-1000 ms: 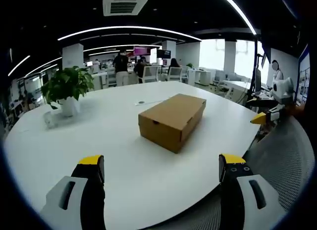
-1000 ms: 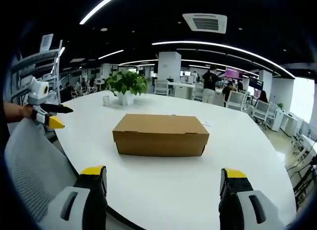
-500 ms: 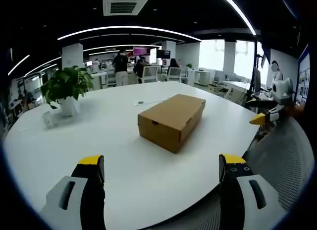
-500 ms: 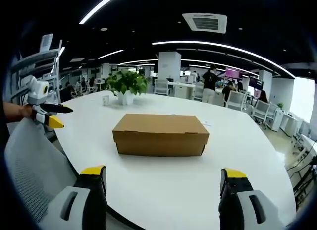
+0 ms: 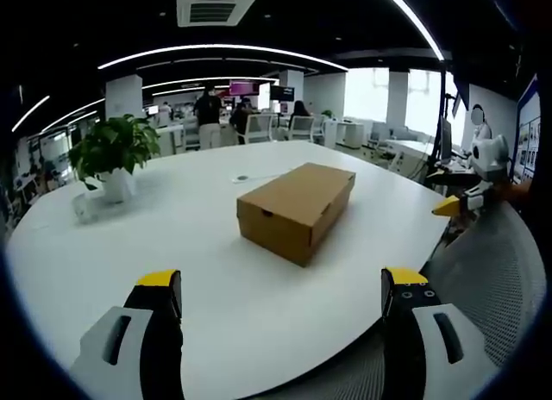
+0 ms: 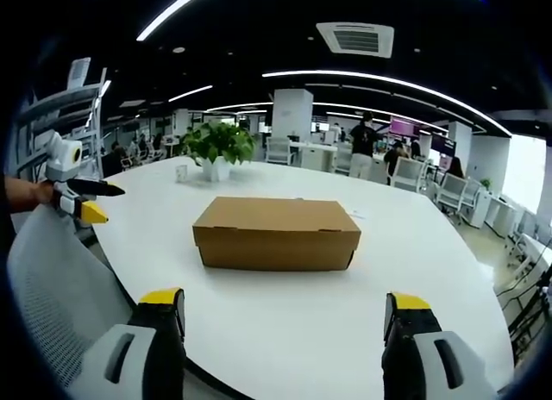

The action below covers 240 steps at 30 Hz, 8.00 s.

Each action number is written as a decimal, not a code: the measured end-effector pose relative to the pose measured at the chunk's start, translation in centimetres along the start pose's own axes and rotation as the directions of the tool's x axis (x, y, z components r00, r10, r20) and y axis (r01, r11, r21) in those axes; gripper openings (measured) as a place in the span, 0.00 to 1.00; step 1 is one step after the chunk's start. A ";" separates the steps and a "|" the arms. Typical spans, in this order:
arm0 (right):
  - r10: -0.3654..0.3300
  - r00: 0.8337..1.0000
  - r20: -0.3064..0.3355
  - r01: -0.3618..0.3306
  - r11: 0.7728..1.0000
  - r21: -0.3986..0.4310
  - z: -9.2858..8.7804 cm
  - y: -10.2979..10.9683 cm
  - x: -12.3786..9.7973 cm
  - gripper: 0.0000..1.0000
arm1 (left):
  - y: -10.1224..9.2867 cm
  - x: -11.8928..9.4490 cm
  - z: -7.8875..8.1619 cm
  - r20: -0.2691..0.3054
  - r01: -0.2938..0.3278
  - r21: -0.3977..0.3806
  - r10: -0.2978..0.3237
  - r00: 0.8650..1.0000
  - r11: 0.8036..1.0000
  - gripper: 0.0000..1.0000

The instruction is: Operate the shoe box by opening the lid, removing the specified soft item, and placing it in the target area until the item is outside and the box remains undamaged.

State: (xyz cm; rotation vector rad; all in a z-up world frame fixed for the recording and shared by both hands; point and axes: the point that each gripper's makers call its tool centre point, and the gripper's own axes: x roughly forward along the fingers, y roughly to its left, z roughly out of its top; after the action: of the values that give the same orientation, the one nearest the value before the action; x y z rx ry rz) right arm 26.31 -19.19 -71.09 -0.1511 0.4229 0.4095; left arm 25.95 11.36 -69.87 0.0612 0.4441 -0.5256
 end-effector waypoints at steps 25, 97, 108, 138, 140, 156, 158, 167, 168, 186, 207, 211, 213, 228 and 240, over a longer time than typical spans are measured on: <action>-0.016 1.000 -0.003 0.017 1.000 0.024 1.3 -1.8 0.0 0.99 | 0.2 0.1 1.6 -0.050 -0.054 -0.011 0.053 0.997 0.999 1.00; 0.346 0.930 -0.121 -0.364 0.911 -0.196 2.2 -7.1 12.8 0.98 | -2.2 12.7 1.8 -0.100 -0.159 -0.080 0.151 0.983 0.984 1.00; 0.385 0.914 -0.129 -0.405 0.889 -0.214 2.5 -7.9 15.2 0.95 | -2.7 14.4 1.0 -0.121 -0.155 -0.099 0.143 0.982 0.983 0.97; 0.440 0.881 -0.174 -0.470 0.857 -0.212 2.8 -8.5 20.6 0.70 | -3.3 20.5 -0.4 -0.152 -0.169 -0.111 0.151 0.977 0.979 0.83; 0.438 0.883 -0.170 -0.467 0.859 -0.208 2.9 -8.6 20.7 0.68 | -3.0 20.7 -0.5 -0.154 -0.179 -0.115 0.160 0.975 0.977 0.83; 0.454 0.873 -0.179 -0.482 0.857 -0.180 2.6 -8.4 20.9 0.67 | -2.6 21.0 -0.6 -0.156 -0.185 -0.127 0.164 0.974 0.975 0.79; 0.451 0.874 -0.179 -0.480 0.859 -0.179 2.6 -8.3 20.8 0.67 | -2.5 21.0 -0.5 -0.161 -0.181 -0.124 0.160 0.974 0.976 0.79; 0.439 0.880 -0.181 -0.468 0.866 -0.173 2.6 -7.9 20.6 0.66 | -2.0 20.9 -0.6 -0.178 -0.159 -0.114 0.137 0.974 0.981 0.79; 0.438 0.881 -0.181 -0.466 0.868 -0.173 2.5 -7.9 20.5 0.66 | -2.0 20.9 -0.6 -0.180 -0.157 -0.113 0.135 0.974 0.981 0.79; 0.398 0.900 -0.176 -0.428 0.883 -0.193 2.4 -6.4 19.7 0.61 | -0.4 20.0 -0.9 -0.196 -0.095 -0.092 0.075 0.978 0.991 0.79; 0.367 0.919 -0.144 -0.389 0.904 -0.175 2.9 -3.5 18.8 0.58 | 2.0 18.5 -1.5 -0.232 -0.024 -0.074 0.007 0.973 0.997 0.79; 0.364 0.922 -0.134 -0.383 0.908 -0.171 2.9 -2.7 18.8 0.58 | 2.5 18.0 -1.7 -0.237 -0.017 -0.072 -0.001 0.972 0.997 0.79; 0.362 0.923 -0.130 -0.381 0.909 -0.168 2.9 -2.4 18.7 0.58 | 2.7 17.8 -1.8 -0.239 -0.012 -0.070 -0.005 0.971 0.997 0.79; 0.345 0.930 -0.123 -0.363 0.916 -0.170 2.6 -0.1 18.0 0.54 | 4.5 16.4 -2.3 -0.257 0.038 -0.044 -0.048 0.965 0.998 0.79; 0.361 0.924 -0.128 -0.380 0.907 -0.180 2.6 2.1 17.4 0.49 | 6.0 14.7 -2.9 -0.270 0.073 -0.029 -0.078 0.960 0.997 0.79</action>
State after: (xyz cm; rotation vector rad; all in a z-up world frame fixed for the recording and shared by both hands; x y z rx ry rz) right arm 40.91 -10.58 -76.34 -0.2898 0.5027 0.8259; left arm 39.17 10.11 -79.07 0.0994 0.7219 -0.5909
